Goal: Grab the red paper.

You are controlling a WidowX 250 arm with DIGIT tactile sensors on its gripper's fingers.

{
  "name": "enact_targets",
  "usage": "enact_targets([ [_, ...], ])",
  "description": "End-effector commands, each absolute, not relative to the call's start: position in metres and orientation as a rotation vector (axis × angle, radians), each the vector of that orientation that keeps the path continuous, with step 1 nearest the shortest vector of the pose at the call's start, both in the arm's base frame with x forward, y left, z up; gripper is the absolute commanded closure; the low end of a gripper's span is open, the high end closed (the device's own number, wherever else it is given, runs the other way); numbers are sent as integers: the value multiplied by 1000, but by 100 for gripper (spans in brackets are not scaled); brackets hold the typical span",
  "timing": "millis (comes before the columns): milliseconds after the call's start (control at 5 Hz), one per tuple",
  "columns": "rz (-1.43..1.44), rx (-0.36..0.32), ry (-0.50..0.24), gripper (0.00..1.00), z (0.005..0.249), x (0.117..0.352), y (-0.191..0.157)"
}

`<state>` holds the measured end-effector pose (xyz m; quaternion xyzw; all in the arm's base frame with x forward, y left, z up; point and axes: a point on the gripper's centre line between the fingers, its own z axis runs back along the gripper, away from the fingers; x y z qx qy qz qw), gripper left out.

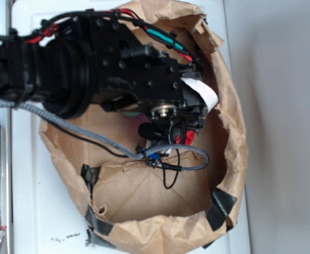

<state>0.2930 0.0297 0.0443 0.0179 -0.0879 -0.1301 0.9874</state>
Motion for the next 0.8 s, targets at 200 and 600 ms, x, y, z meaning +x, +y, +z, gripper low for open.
enact_targets([
  [200,-144,-7,-326,100,146,266,46],
  [600,-153,31,-218,100,166,246,35],
])
